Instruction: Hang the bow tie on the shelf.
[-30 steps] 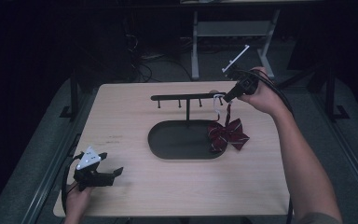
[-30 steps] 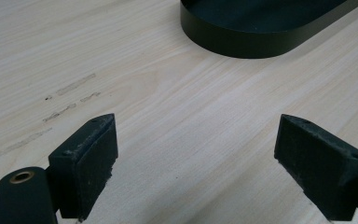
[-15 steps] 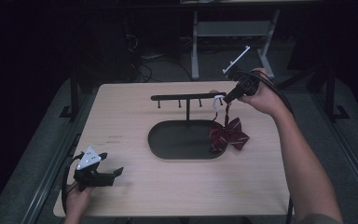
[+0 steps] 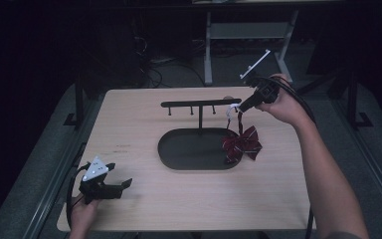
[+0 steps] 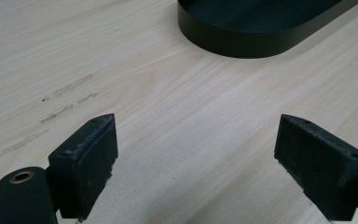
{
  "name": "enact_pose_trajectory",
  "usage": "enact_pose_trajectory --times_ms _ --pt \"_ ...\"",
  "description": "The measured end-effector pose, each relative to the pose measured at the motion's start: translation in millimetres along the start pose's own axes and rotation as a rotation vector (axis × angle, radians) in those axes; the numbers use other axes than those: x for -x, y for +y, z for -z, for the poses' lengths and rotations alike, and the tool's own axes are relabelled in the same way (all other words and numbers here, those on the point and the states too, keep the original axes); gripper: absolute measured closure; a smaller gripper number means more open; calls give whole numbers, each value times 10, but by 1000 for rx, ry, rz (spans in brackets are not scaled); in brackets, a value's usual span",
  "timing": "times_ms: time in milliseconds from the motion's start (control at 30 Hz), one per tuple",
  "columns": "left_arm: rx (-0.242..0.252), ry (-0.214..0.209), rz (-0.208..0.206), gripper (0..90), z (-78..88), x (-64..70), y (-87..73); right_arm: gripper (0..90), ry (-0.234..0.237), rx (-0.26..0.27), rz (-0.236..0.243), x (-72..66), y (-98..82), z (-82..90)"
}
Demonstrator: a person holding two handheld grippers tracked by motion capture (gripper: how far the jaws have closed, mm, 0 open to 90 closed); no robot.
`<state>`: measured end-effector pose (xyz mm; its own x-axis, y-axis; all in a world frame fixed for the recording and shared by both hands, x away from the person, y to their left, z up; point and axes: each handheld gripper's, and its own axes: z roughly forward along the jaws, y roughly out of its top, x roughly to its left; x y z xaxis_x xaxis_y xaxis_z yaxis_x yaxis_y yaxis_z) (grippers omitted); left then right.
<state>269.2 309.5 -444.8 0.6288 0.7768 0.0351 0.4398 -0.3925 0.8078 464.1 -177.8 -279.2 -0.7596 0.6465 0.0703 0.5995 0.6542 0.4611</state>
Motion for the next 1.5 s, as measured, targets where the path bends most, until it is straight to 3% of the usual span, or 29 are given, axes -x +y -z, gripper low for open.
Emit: enact_pose_trajectory --times_ms 733,1500 --pt "1 1 -4 131 6 20 3 728 37 22 -33 34 -256 -12" --pt "-2 1 -20 131 -5 46 2 612 69 63 -60 43 -575 -9"
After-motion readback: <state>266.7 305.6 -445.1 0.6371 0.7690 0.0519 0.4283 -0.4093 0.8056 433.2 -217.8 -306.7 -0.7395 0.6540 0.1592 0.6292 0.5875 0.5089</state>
